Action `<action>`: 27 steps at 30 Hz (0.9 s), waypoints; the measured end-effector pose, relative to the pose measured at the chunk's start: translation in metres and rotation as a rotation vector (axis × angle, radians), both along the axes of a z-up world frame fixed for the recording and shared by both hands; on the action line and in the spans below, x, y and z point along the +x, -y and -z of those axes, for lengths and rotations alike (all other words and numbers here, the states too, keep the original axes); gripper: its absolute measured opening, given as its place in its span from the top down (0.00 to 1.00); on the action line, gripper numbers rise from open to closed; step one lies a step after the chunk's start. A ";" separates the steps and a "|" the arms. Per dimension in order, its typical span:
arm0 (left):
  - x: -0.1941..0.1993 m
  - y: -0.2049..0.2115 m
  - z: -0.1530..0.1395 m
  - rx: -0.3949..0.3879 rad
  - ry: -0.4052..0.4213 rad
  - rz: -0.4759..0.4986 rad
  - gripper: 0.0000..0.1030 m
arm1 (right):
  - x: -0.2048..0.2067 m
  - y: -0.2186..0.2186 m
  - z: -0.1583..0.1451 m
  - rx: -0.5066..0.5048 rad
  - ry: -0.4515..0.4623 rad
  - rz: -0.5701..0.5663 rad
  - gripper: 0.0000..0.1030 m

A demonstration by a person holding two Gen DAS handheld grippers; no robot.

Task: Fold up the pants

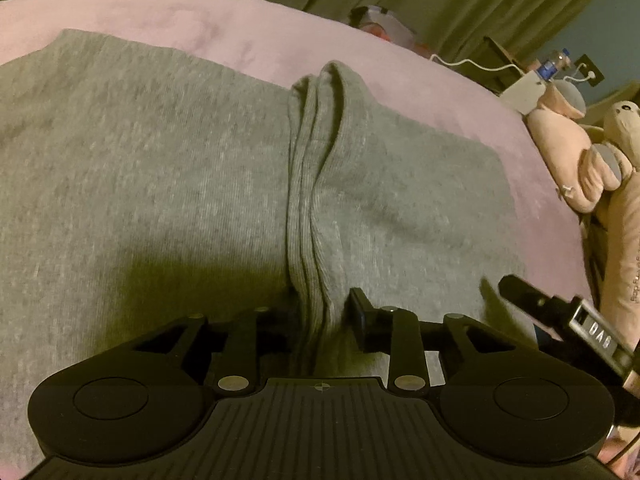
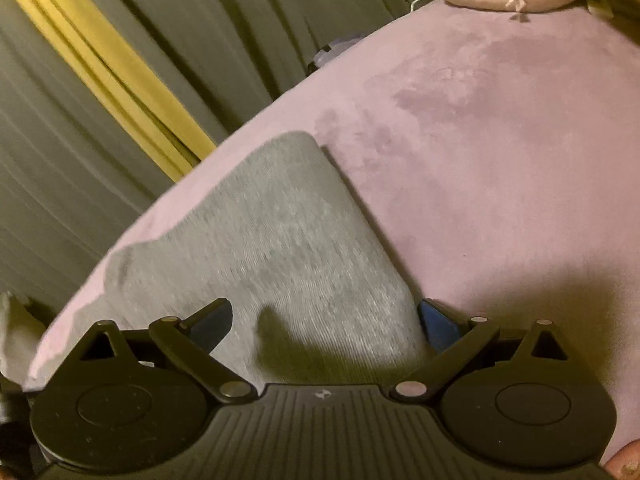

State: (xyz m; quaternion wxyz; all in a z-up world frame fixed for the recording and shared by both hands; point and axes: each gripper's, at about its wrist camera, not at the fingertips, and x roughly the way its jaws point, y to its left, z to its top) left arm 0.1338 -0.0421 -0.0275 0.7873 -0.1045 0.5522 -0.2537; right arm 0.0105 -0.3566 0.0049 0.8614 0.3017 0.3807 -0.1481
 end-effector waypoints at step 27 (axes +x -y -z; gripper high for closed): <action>0.017 -0.009 -0.031 -0.030 0.060 -0.041 0.81 | 0.003 0.002 -0.009 -0.053 -0.044 0.003 0.04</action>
